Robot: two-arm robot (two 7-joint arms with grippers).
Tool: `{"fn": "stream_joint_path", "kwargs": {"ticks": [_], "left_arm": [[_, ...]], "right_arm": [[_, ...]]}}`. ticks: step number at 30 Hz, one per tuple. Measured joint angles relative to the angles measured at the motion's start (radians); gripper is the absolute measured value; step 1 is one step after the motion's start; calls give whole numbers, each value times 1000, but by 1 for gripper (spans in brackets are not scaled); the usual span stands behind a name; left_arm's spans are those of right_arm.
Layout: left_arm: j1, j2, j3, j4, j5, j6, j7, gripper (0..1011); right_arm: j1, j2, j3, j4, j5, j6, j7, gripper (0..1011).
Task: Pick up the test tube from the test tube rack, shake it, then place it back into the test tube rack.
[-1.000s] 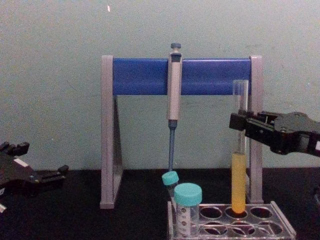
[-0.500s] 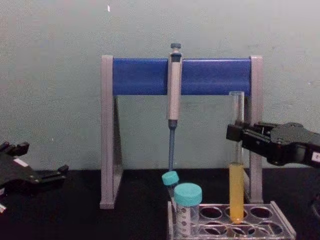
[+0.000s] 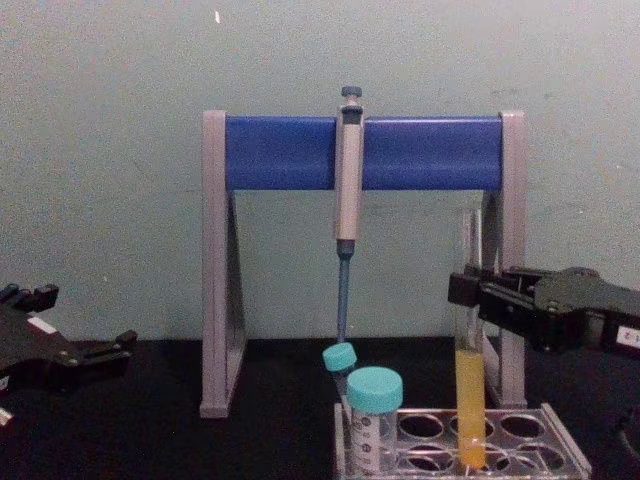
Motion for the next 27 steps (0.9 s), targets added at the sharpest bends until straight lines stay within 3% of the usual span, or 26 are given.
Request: {"fn": "stream_joint_path", "kwargs": {"ticks": [27], "left_arm": [[0, 0, 0, 0, 0, 0, 0, 1001]], "right_arm": [[13, -10, -16, 41, -24, 15, -1, 227]]}}
